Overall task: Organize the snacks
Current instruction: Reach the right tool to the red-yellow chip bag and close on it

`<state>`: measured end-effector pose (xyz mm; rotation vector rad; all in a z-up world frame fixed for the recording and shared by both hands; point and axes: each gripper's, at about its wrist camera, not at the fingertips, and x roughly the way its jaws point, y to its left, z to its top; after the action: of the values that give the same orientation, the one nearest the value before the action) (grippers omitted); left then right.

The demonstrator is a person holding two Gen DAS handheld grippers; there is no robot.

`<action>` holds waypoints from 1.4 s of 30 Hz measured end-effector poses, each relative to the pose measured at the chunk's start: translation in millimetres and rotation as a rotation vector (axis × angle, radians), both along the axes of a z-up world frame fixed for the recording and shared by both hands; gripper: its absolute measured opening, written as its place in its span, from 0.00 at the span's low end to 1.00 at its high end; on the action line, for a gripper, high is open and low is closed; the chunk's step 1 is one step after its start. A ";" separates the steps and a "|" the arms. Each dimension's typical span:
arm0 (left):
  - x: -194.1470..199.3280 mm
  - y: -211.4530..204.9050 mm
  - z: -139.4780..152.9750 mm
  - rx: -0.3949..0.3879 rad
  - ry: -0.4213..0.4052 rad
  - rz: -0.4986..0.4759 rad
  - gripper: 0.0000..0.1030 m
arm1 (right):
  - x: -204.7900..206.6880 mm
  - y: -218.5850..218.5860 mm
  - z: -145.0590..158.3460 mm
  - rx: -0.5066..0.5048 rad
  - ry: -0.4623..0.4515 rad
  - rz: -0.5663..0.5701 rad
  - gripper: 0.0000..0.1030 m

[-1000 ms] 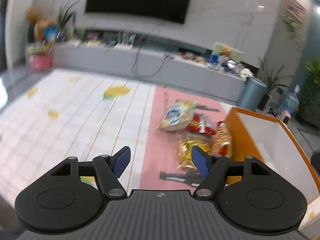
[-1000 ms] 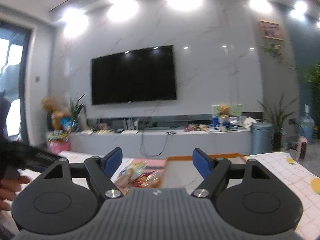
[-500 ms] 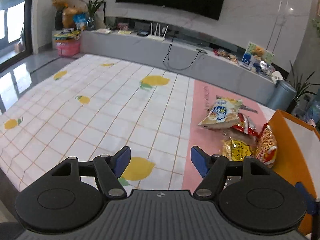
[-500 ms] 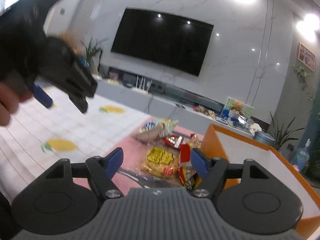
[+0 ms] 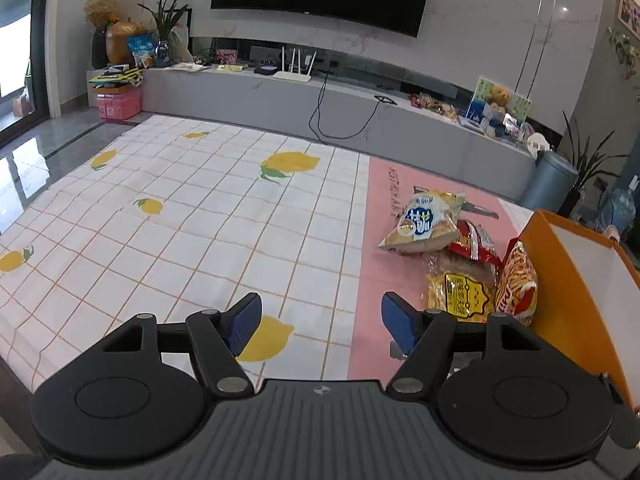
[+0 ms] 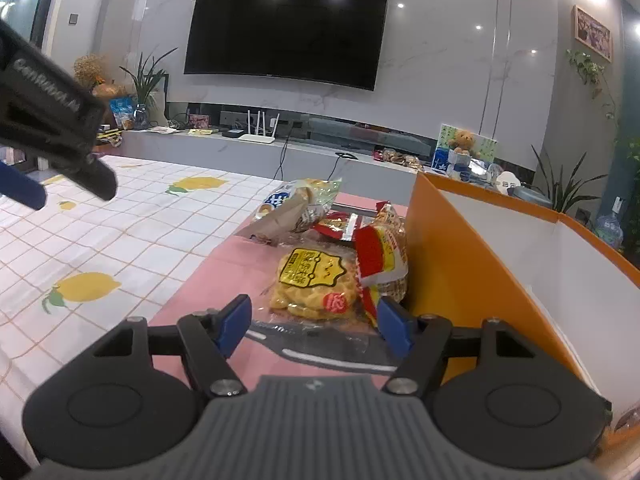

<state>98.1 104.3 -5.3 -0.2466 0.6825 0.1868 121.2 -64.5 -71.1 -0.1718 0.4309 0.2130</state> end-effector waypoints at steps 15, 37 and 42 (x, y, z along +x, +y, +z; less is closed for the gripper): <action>-4.1 -2.7 2.1 0.025 -0.026 -0.013 0.78 | 32.8 10.4 -3.5 0.083 -0.005 -0.139 0.76; -2.0 -15.7 3.7 0.153 -0.039 0.001 0.78 | 104.6 50.0 -31.4 -0.121 0.039 -0.407 0.86; -1.2 -21.4 0.6 0.167 -0.026 -0.017 0.78 | 119.3 48.8 -29.2 -0.096 0.063 -0.347 0.84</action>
<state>97.0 82.9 -4.7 -0.0834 0.6393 0.2228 240.5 -15.7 -100.3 -0.1814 0.5264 -0.1437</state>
